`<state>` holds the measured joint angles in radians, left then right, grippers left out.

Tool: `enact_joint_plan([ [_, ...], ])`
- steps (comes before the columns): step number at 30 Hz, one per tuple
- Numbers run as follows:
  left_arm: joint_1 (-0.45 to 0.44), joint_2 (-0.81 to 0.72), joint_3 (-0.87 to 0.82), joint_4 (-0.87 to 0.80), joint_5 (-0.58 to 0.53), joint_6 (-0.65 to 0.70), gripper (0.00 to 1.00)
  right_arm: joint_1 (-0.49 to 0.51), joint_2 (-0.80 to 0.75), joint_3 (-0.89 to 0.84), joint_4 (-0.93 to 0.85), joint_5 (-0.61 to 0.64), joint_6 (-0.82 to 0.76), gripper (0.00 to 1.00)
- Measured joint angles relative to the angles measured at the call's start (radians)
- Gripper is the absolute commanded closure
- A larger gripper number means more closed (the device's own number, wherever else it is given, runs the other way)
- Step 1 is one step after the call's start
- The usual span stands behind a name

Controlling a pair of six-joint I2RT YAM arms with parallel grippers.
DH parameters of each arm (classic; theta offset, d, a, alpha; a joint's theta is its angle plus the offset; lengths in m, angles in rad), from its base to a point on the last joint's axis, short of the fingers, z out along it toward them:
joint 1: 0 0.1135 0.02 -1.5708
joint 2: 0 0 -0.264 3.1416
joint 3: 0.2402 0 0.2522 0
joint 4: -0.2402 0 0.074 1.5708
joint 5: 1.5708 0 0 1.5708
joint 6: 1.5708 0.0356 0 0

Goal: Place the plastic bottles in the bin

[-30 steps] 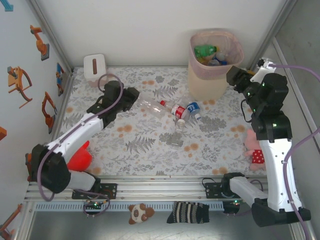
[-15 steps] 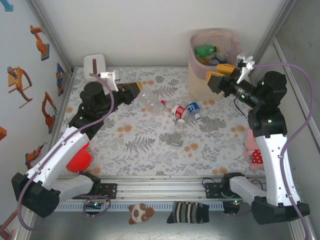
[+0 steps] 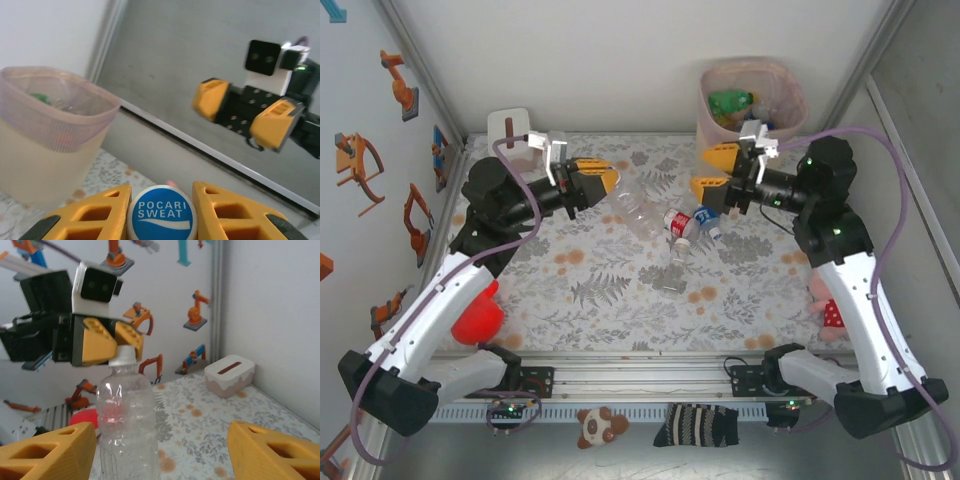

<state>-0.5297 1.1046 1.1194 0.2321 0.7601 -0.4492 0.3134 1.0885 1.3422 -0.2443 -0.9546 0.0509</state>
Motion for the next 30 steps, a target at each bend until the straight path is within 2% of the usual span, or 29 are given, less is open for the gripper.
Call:
enact_joint_plan([
  [6, -0.006, 0.002, 0.036, 0.044, 0.117, 0.003, 0.92, 0.093, 0.039, 0.012, -0.109, -0.034, -0.159, 0.22],
  [14, -0.035, 0.018, 0.075, 0.068, 0.218, 0.004, 0.95, 0.209, 0.098, 0.05, -0.189, -0.041, -0.267, 0.17],
  [23, -0.04, 0.025, 0.086, 0.037, 0.24, 0.034, 0.99, 0.321, 0.172, 0.123, -0.311, -0.055, -0.345, 0.17],
  [30, -0.046, 0.024, 0.09, 0.032, 0.254, 0.038, 1.0, 0.355, 0.196, 0.132, -0.404, -0.039, -0.397, 0.2],
])
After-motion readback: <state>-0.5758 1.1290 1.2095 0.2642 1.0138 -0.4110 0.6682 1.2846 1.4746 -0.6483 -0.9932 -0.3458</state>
